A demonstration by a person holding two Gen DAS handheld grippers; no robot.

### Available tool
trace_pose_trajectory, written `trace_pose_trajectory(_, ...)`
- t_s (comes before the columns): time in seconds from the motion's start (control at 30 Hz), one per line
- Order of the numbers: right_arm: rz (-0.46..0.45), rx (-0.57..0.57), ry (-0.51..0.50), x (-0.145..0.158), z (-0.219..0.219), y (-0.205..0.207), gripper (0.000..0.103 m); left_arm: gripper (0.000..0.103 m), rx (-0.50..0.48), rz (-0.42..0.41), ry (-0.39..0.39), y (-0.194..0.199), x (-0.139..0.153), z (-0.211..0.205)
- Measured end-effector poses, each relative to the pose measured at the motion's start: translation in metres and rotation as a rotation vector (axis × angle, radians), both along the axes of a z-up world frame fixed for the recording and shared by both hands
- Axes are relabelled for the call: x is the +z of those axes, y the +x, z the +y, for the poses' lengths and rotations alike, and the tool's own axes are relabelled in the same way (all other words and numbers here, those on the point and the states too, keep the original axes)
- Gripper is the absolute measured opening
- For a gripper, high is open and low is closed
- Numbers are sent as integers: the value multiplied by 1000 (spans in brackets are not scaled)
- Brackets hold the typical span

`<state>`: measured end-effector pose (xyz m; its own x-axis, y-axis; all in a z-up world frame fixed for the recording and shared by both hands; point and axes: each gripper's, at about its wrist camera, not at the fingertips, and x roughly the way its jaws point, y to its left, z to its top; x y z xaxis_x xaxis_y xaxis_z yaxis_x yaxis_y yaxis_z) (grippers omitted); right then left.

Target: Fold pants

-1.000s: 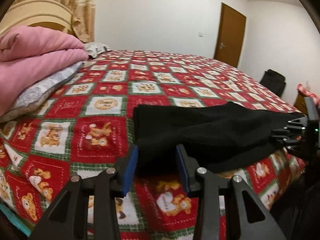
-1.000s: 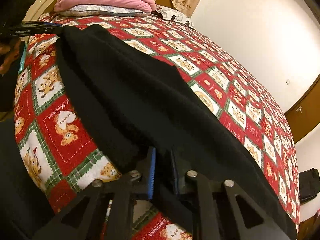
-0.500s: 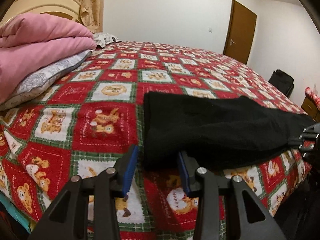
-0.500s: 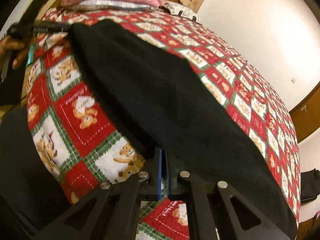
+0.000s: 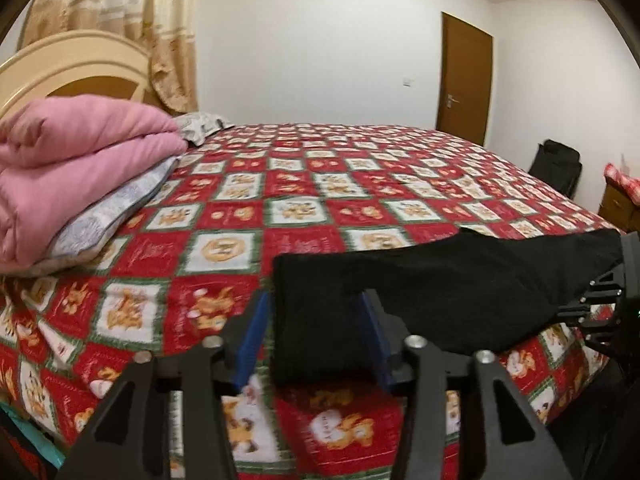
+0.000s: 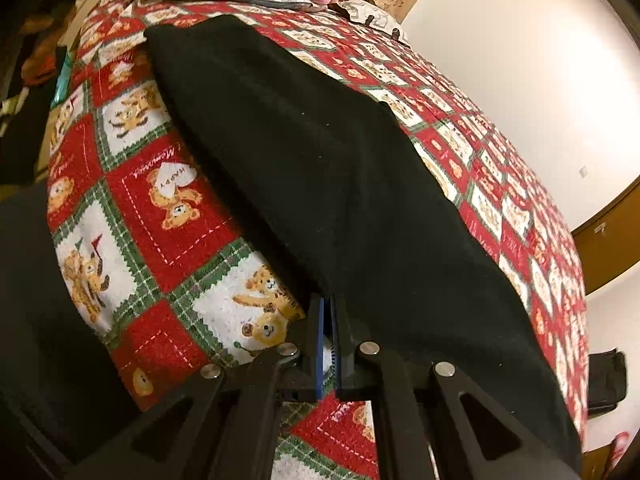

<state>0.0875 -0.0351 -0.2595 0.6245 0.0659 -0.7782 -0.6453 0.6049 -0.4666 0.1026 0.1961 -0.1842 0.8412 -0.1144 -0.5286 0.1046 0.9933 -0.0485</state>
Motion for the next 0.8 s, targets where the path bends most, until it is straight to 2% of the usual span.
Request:
trace_pose_trajectory(0.03, -1, 0, -7, -1, 1, 0, 4, 58, -9, 9, -9, 3, -1, -6)
trace_pose_trajectory(0.1, -5, -5, -2, 1, 2, 1, 4, 58, -62, 61, -80, 15, -12, -23)
trace_pose_trajectory(0.13, 3, -13, 6, 2, 1, 2, 4, 58, -75, 79, -80, 19, -16, -31)
trace_pose_trajectory(0.2, 14, -28, 30, 5, -1, 6, 5, 58, -86, 148, 3, 34, -36, -55)
trace_pose_trajectory(0.27, 19, -35, 42, 7, -4, 6, 6, 59, -73, 206, 33, 46, -53, -64)
trace_pose_trajectory(0.33, 23, -33, 46, 9, -7, 5, 8, 62, -59, 183, -4, 47, -56, -62)
trace_pose_trajectory(0.37, 28, -34, 51, 10, -10, 4, 13, 63, -68, 189, -19, 47, -55, -62)
trace_pose_trajectory(0.4, 33, -36, 59, 12, -14, 3, 31, 63, -75, 188, -20, 46, -53, -63)
trace_pose_trajectory(0.43, 37, -45, 71, 15, -21, 2, 45, 63, -87, 180, -24, 44, -49, -64)
trace_pose_trajectory(0.47, 34, -57, 81, 17, -28, 1, 65, 63, -96, 169, -28, 42, -46, -66)
trace_pose_trajectory(0.63, 8, -170, 137, 35, -78, 0, 65, 70, -175, 147, -29, 37, -31, -98)
trace_pose_trajectory(0.8, 12, -428, 282, 59, -171, 5, 65, 70, -312, 161, -18, 42, -29, -156)
